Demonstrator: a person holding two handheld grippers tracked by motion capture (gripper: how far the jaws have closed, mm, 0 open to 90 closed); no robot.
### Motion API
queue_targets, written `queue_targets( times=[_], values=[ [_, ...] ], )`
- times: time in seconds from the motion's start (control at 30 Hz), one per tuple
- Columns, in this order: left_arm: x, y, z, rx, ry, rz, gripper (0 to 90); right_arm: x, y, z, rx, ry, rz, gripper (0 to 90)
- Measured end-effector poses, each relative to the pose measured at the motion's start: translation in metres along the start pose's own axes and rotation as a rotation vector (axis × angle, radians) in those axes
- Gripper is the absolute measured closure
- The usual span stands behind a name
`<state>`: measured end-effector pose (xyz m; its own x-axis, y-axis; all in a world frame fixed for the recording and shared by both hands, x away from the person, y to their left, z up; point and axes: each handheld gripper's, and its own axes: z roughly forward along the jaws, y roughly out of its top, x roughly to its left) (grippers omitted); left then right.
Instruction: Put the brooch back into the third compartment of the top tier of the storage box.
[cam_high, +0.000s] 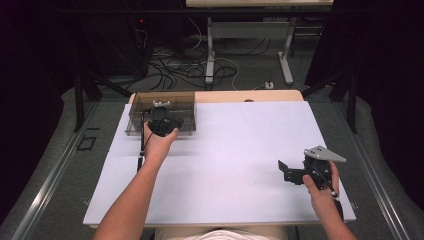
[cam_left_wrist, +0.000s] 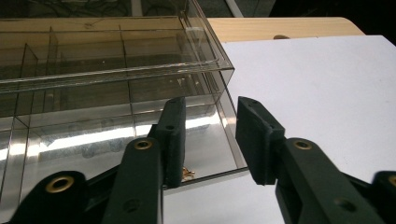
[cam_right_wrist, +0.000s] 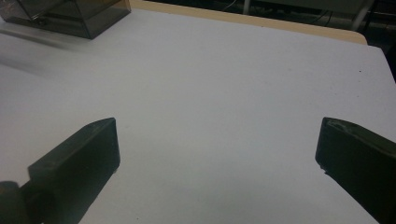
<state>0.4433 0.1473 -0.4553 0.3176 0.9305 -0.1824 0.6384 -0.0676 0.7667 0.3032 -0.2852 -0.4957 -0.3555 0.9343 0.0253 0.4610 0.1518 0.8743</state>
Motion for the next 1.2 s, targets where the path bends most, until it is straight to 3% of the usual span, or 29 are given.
queue_targets(
  times=[0.63,0.93,1.0,1.17,1.2],
  values=[
    [-0.003,0.002,-0.019,-0.060,-0.036,0.013,42.1,0.000,0.000,0.000,-0.012,-0.006,-0.012,0.0],
    [-0.003,0.001,-0.033,-0.088,-0.049,0.047,36.3,0.001,-0.001,0.002,-0.034,-0.011,-0.005,0.0],
    [-0.004,0.000,-0.035,-0.095,-0.066,0.045,33.3,0.001,0.000,0.000,-0.015,-0.003,-0.010,0.0],
    [-0.005,-0.003,-0.043,-0.113,-0.075,0.072,30.2,0.001,0.000,0.000,-0.015,-0.005,-0.005,0.0],
    [-0.004,-0.003,-0.045,-0.121,-0.066,0.100,30.1,0.001,0.000,0.000,-0.015,-0.008,-0.005,0.0]
  ],
)
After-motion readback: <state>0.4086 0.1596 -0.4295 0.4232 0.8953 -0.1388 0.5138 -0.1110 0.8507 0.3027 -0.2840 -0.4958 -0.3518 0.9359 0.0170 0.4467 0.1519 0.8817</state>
